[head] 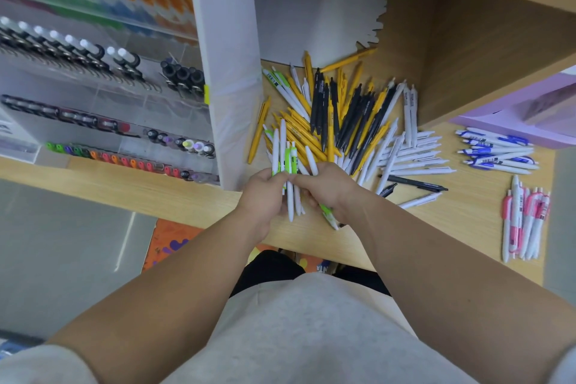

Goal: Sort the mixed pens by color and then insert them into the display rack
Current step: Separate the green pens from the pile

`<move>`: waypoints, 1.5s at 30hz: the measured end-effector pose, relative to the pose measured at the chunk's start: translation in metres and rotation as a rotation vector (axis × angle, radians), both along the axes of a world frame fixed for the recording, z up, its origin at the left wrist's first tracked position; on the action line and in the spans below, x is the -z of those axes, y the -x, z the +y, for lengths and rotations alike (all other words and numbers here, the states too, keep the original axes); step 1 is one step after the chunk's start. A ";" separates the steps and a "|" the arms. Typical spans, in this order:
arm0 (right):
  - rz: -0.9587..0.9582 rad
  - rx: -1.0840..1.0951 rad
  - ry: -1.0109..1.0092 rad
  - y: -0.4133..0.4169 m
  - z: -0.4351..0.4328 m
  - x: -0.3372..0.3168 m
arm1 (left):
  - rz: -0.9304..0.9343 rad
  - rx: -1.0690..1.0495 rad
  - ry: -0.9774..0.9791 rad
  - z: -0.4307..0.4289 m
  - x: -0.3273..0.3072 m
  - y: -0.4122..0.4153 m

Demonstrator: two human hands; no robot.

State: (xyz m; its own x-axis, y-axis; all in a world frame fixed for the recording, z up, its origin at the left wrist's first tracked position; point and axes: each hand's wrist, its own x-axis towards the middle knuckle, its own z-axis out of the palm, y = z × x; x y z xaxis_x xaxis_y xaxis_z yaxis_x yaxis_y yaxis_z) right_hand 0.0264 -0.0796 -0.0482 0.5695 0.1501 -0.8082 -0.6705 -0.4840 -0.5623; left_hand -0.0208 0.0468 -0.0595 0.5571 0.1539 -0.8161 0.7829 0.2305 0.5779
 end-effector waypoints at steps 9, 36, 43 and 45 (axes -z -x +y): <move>-0.104 0.069 -0.054 0.006 -0.011 -0.016 | -0.126 0.011 0.107 -0.003 -0.012 0.004; -0.259 -0.103 0.200 -0.033 -0.012 -0.010 | -0.041 -0.171 0.073 0.009 -0.010 0.015; -0.306 -0.059 0.103 -0.085 -0.025 -0.034 | -0.099 -0.252 0.101 -0.005 -0.012 -0.028; -0.328 -0.116 0.114 -0.101 -0.019 -0.031 | -0.088 -0.282 0.103 -0.007 -0.011 -0.038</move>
State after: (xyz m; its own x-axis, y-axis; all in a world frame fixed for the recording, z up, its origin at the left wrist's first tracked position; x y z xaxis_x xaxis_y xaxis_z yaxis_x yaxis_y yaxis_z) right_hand 0.1279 -0.0988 -0.0172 0.7856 0.1481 -0.6008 -0.4006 -0.6182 -0.6762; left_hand 0.0174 0.0393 -0.0483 0.5731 0.2314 -0.7862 0.6282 0.4919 0.6028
